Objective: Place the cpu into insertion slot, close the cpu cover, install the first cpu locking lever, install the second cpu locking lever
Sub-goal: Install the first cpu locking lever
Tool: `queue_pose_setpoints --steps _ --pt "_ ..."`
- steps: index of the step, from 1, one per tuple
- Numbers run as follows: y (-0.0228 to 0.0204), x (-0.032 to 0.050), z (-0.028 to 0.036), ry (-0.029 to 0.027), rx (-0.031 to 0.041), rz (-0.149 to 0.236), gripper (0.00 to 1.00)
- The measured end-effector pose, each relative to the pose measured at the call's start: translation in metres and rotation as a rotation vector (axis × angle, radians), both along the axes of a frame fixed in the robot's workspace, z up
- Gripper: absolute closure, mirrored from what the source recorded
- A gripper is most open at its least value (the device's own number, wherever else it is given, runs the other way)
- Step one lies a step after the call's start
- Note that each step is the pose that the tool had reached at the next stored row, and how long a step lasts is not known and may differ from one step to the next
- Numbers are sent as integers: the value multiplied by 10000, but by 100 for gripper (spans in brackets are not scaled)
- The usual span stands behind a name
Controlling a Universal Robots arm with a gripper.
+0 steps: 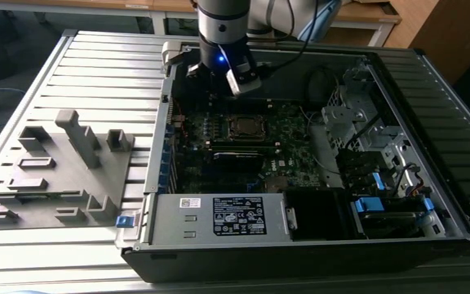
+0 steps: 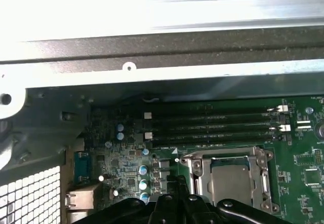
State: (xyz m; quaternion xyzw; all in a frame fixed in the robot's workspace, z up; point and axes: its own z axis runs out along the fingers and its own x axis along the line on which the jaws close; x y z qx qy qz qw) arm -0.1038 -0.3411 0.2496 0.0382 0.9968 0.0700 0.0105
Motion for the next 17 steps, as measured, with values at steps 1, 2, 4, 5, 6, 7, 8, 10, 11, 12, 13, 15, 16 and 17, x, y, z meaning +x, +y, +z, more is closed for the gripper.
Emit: queue_pose_setpoints --steps 1,2,4,5,6,7,8,10,11,12,13,15,16,17 --pt "0 -9 -3 0 4 0 89" --pt "0 -16 -6 0 7 0 89" --pt "-1 -24 -10 3 91 3 89" --pt "0 -25 -11 1 220 1 89" --pt "0 -25 -11 1 318 0 89" --pt "0 -25 -12 1 331 0 89" --pt "0 -25 -12 1 332 -1 89" --pt "0 -29 -12 1 335 0 89" --pt "-1 -39 -13 1 335 1 89" --pt "-1 -52 -13 1 335 2 89" --pt "0 -64 -15 1 336 1 89" --pt "-1 -77 -15 3 351 1 89" --pt "0 -78 -15 2 428 2 89" --pt "0 -78 -15 1 534 1 89"
